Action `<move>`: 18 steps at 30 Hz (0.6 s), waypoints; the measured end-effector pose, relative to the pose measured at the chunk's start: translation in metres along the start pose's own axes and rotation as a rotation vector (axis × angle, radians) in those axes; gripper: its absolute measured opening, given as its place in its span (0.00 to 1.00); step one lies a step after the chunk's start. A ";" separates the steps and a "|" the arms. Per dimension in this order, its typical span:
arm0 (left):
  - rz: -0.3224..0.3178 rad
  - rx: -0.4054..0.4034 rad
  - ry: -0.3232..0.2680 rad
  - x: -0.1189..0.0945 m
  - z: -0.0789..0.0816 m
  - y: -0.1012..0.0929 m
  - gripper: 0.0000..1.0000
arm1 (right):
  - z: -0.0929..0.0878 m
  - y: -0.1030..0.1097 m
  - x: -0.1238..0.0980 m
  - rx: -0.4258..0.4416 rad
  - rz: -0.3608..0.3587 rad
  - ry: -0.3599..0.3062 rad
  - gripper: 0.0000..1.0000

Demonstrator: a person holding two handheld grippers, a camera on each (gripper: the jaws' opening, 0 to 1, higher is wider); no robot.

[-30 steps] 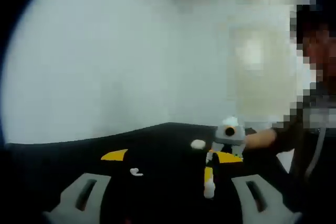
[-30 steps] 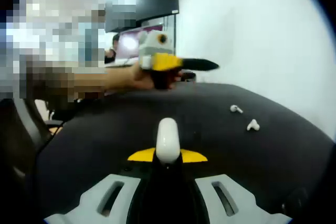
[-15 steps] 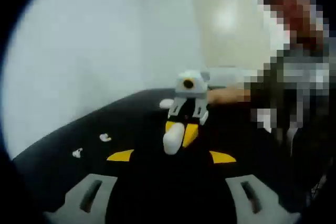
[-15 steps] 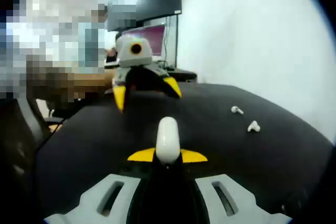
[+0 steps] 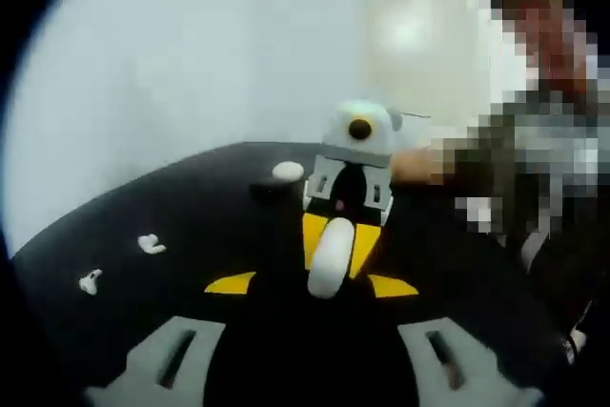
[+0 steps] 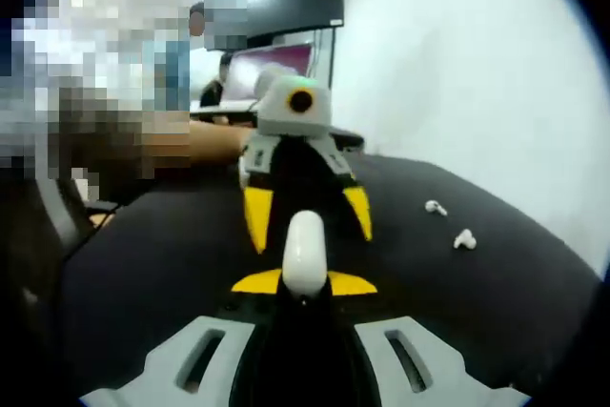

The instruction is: Pick up three earphones and place each one into its charging case using tactile feedback, ensure that each earphone is properly inserted and securely positioned inside the case.

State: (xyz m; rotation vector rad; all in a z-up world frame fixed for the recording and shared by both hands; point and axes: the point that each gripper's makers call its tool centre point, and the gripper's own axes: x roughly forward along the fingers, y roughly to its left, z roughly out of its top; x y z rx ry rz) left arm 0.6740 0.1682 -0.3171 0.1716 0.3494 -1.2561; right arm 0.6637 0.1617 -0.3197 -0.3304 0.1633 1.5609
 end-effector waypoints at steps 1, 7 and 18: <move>-0.014 -0.008 0.011 0.002 -0.003 -0.001 0.29 | 0.000 0.000 0.000 0.000 0.001 0.000 0.18; -0.029 0.012 -0.006 0.000 -0.003 -0.008 0.16 | 0.000 0.002 0.001 0.032 0.012 0.003 0.18; -0.036 0.058 -0.023 0.003 0.000 -0.014 0.14 | 0.002 0.005 0.002 0.051 0.029 0.002 0.18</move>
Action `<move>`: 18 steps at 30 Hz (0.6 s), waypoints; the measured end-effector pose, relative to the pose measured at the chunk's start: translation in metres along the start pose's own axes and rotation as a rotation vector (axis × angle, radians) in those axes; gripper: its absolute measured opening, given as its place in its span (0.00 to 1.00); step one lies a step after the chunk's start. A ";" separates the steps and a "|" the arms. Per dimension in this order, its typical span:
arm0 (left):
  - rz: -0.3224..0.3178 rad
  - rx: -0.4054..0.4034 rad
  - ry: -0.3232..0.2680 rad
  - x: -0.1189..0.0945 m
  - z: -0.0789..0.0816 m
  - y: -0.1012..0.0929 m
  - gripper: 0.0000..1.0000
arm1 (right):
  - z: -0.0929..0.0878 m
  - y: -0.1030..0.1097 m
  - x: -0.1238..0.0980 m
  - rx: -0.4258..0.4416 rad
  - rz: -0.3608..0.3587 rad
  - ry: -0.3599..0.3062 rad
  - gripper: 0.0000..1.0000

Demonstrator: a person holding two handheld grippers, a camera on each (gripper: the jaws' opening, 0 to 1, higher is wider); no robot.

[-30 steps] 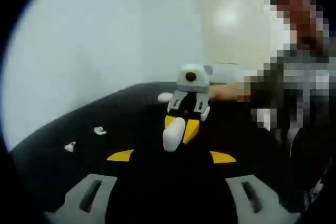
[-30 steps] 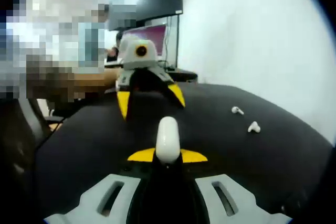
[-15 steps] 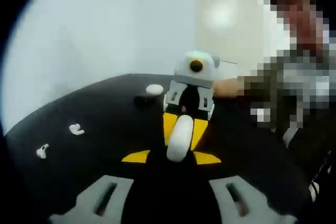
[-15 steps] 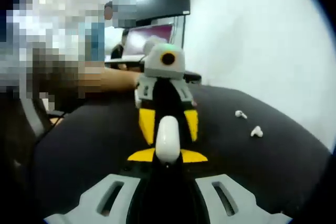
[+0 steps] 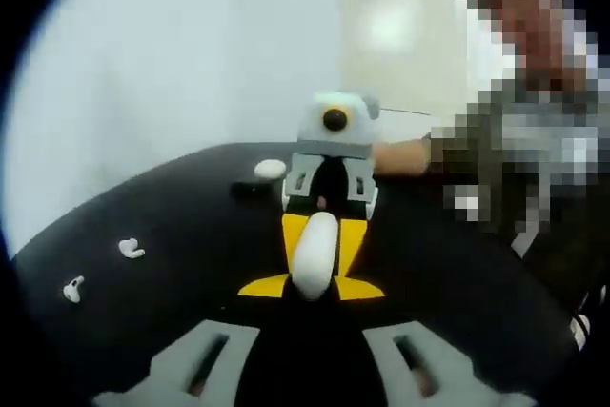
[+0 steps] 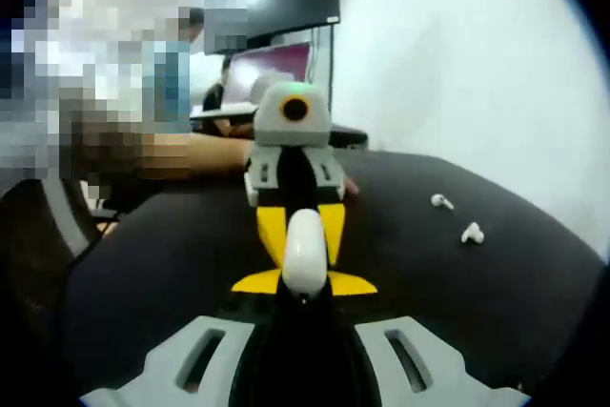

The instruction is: Pick up three earphones and place each one into its charging case using tactile feedback, ensure that each earphone is properly inserted and securely positioned inside the case.

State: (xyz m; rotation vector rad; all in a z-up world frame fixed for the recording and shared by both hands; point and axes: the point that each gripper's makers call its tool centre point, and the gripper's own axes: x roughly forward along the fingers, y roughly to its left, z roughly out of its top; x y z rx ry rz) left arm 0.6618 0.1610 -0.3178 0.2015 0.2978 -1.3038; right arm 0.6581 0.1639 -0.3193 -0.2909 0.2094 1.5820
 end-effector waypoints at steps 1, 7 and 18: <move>0.000 -0.001 -0.001 0.000 0.000 0.000 0.14 | 0.000 0.000 0.000 0.001 0.001 -0.001 0.18; -0.001 -0.027 -0.001 0.000 0.000 -0.001 0.13 | 0.004 -0.004 -0.010 0.049 -0.008 -0.018 0.36; -0.011 -0.029 -0.002 0.000 0.000 0.000 0.13 | 0.035 -0.002 -0.022 -0.140 -0.039 -0.133 0.24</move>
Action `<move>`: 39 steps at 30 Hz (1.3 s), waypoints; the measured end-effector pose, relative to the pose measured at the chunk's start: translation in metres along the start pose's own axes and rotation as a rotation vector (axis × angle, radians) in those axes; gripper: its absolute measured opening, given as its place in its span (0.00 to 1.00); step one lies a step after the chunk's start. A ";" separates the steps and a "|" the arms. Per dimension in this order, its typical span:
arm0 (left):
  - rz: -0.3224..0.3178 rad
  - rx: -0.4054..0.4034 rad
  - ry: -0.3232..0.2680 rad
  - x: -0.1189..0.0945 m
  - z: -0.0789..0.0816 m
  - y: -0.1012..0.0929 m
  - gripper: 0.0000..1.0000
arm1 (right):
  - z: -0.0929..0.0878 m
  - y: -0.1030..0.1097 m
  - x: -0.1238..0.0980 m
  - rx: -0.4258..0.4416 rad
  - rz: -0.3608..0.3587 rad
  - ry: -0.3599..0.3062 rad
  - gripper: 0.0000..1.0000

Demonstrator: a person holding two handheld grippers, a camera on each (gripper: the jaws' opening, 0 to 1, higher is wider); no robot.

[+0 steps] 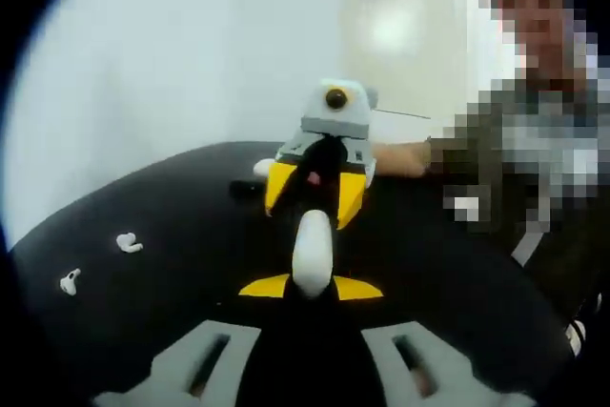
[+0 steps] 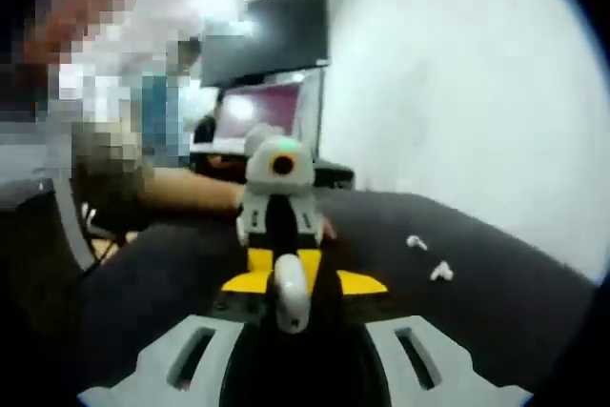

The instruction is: Pick up three earphones and place each one into its charging case using tactile feedback, ensure that each earphone is properly inserted and securely positioned inside the case.

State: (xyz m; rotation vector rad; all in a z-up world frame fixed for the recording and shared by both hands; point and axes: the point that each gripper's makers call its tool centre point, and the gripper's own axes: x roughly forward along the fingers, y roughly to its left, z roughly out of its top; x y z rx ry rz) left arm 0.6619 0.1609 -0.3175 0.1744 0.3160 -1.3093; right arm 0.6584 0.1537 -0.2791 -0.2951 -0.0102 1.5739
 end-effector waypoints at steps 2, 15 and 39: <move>-0.001 0.001 0.000 0.000 0.000 0.000 0.13 | -0.005 0.003 0.005 -0.001 0.007 0.028 0.23; -0.006 0.024 -0.015 0.004 0.004 -0.001 0.14 | -0.009 0.005 0.007 0.083 0.036 0.030 0.18; -0.011 0.010 -0.003 0.002 0.001 -0.004 0.12 | -0.003 0.002 0.010 -0.028 0.020 0.050 0.18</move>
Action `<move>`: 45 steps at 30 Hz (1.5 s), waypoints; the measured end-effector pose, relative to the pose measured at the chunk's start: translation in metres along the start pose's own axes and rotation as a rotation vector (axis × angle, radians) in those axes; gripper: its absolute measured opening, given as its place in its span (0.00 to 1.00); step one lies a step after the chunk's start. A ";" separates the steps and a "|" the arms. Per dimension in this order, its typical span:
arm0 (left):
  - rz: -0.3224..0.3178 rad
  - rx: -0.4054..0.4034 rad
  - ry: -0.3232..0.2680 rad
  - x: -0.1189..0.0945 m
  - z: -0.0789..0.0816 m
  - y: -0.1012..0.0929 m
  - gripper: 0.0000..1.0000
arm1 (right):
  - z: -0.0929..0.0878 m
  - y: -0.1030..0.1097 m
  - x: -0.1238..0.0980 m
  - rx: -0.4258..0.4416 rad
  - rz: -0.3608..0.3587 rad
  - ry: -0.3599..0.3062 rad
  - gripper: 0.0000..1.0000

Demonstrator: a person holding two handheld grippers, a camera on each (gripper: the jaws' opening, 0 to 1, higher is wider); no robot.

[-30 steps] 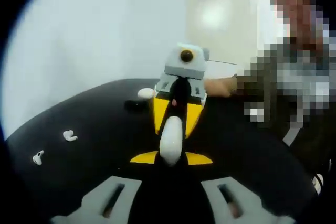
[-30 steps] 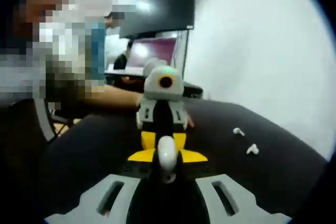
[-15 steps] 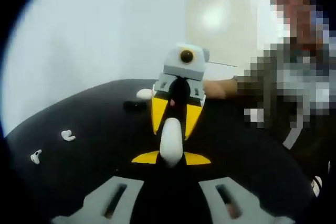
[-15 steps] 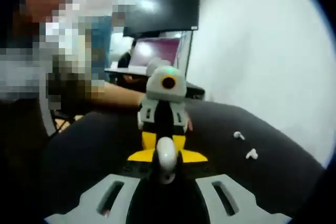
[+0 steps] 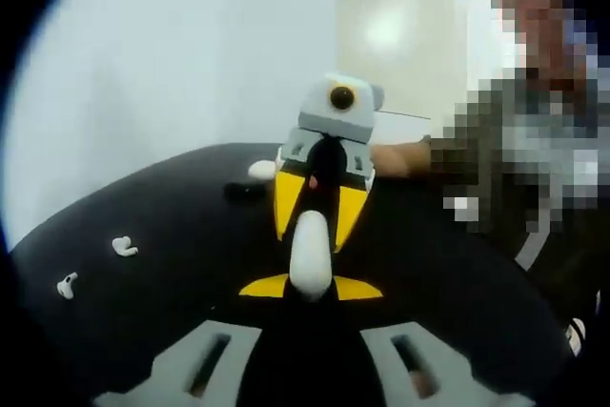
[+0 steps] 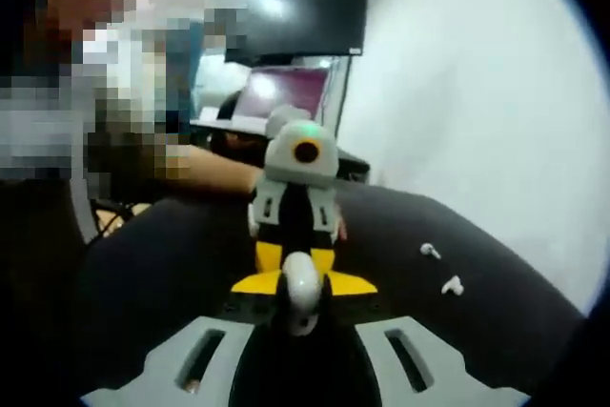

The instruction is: Pick up three earphones and place each one into its charging case using tactile feedback, ensure that each earphone is properly inserted and securely positioned inside the case.

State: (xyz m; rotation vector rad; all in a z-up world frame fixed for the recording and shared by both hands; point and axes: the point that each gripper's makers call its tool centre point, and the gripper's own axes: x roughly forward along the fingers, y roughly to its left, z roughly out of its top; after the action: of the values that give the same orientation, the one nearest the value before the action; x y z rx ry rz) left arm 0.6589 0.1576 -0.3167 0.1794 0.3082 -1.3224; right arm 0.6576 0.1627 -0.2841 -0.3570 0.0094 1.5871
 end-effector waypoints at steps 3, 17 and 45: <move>0.001 -0.006 0.001 -0.001 0.000 0.001 0.12 | 0.003 -0.001 0.000 -0.059 -0.018 0.003 0.18; -0.020 0.002 0.002 0.001 -0.001 -0.004 0.12 | 0.014 -0.025 -0.015 -0.048 -0.129 -0.073 0.11; 0.040 0.000 0.015 -0.007 -0.003 0.004 0.13 | 0.040 -0.155 -0.027 0.448 -0.447 -0.052 0.22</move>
State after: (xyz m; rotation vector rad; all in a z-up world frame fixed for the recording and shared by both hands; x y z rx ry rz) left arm 0.6615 0.1659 -0.3173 0.1950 0.3158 -1.2820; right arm 0.8002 0.1537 -0.2072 0.0358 0.2276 1.1094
